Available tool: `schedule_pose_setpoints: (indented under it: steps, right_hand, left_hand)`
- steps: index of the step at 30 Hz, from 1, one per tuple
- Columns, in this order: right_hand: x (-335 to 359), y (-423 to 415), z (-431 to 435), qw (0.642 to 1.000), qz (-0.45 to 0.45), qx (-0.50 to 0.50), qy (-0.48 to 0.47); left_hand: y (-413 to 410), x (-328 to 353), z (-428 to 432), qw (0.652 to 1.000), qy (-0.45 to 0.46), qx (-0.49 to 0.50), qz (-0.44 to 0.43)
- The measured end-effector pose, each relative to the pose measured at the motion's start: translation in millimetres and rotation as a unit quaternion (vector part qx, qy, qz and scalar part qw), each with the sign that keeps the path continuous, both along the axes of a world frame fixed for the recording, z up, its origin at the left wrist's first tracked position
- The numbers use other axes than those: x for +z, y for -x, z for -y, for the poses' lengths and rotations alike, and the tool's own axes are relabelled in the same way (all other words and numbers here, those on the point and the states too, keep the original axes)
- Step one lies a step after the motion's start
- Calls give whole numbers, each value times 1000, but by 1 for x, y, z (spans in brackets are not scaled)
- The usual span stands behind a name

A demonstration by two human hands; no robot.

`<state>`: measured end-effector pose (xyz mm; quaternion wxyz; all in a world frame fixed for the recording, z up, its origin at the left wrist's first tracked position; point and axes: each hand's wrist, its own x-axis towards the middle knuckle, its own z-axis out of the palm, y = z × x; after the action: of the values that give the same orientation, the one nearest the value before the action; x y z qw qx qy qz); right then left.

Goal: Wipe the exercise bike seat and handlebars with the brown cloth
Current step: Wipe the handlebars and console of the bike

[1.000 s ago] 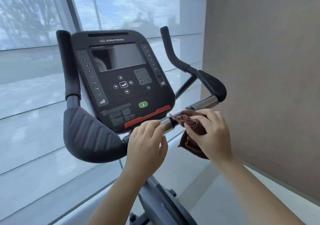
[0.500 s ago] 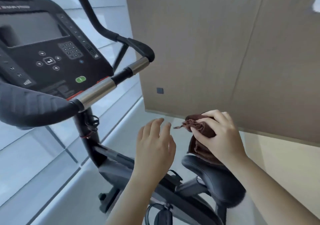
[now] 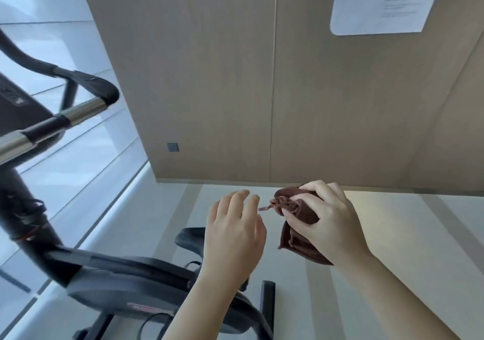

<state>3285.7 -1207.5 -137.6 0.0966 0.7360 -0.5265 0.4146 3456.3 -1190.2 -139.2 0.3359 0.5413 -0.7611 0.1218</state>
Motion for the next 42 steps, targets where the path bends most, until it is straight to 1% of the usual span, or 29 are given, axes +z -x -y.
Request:
schedule_pose_setpoints:
  steps: [5, 9, 14, 18, 24, 30, 38, 42]
  right_hand:
    - [2, 90, -12, 1000, -8, 9, 1]
    - [7, 143, -9, 1000, -17, 20, 9]
    - [3, 176, 14, 999, -11, 29, 13]
    - [-4, 186, 56, 999, -8, 38, 13]
    - [-12, 170, 162, 996, -6, 82, 25]
    - [-4, 115, 281, 989, -1, 147, 30]
    - [-10, 51, 392, 969, 22, 242, 37]
    - [-14, 18, 453, 956, 32, 289, 42]
  left_hand:
    - [96, -7, -11, 999, -21, 23, -24]
    - [151, -8, -13, 998, -38, 41, -39]
    - [183, -9, 6, 997, -36, 63, -28]
    - [190, -13, 43, 996, -30, 81, -28]
    - [177, -28, 136, 989, -38, 138, -43]
    - [132, -19, 230, 979, -24, 197, -39]
    - [86, -14, 312, 959, -11, 282, -18]
    - [67, -15, 356, 941, -3, 339, -15]
